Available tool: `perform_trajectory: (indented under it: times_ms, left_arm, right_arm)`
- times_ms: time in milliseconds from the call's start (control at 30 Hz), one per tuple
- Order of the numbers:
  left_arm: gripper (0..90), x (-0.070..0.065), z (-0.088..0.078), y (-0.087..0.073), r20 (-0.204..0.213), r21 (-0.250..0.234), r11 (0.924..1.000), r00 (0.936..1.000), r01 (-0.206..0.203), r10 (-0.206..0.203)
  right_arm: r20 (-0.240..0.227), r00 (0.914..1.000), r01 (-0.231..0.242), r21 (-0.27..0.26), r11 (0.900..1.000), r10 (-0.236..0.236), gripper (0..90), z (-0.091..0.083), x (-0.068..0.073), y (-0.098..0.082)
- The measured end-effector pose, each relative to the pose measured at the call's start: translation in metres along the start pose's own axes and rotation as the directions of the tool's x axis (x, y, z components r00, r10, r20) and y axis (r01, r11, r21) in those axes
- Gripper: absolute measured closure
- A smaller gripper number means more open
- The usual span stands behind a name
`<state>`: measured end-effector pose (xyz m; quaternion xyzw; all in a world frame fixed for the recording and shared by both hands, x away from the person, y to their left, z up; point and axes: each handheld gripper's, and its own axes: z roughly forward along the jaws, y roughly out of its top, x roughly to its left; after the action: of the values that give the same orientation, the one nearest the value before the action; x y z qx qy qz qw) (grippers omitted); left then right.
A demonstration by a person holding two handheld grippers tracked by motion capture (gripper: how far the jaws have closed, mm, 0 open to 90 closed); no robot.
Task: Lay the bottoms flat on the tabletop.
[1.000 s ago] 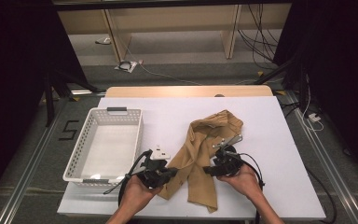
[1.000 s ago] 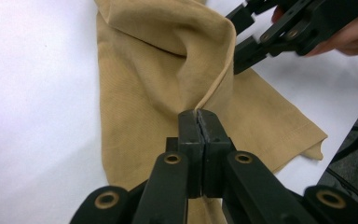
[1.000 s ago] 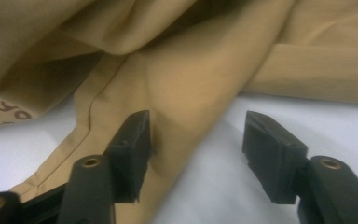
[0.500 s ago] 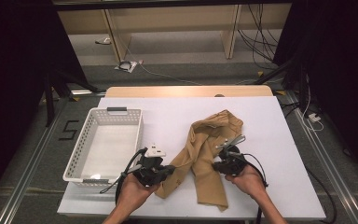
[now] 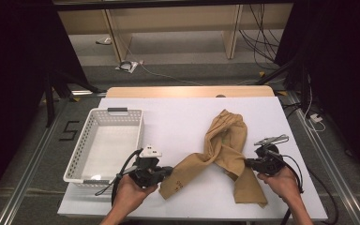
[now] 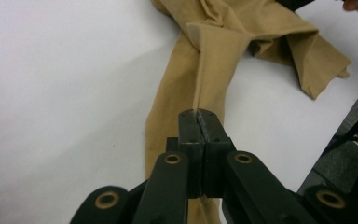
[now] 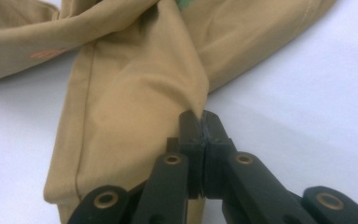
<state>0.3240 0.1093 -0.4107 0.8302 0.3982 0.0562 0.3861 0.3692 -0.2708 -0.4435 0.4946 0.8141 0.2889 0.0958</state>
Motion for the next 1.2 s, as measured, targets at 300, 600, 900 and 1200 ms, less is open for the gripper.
perform_trajectory:
  times_ms: [300,600,900,1200]
  left_arm:
    - [88.8,0.012,-0.014,-0.027,-0.008,0.044,0.9986,0.9996,0.028,-0.028]
    - [88.8,0.018,-0.02,-0.036,-0.009,0.059,0.9976,0.9993,0.037,-0.036]
    - [88.6,0.011,-0.02,-0.033,0.012,0.051,0.9985,0.9997,0.021,-0.022]
    - [88.4,0.01,-0.017,-0.034,0.015,0.053,0.9984,0.9997,0.018,-0.019]
  right_arm:
    - [0.008,1.0,0.002,-0.003,1.0,-0.002,89.5,-0.002,-0.001,0.001]
    - [-0.012,0.9999,0.004,0.012,1.0,-0.004,89.3,0.001,0.002,0.0]
    - [-0.063,0.9957,0.068,0.001,0.998,-0.068,89.2,0.002,0.028,0.008]
    - [-0.113,0.9782,0.183,0.072,0.981,-0.174,85.3,0.032,0.07,0.023]
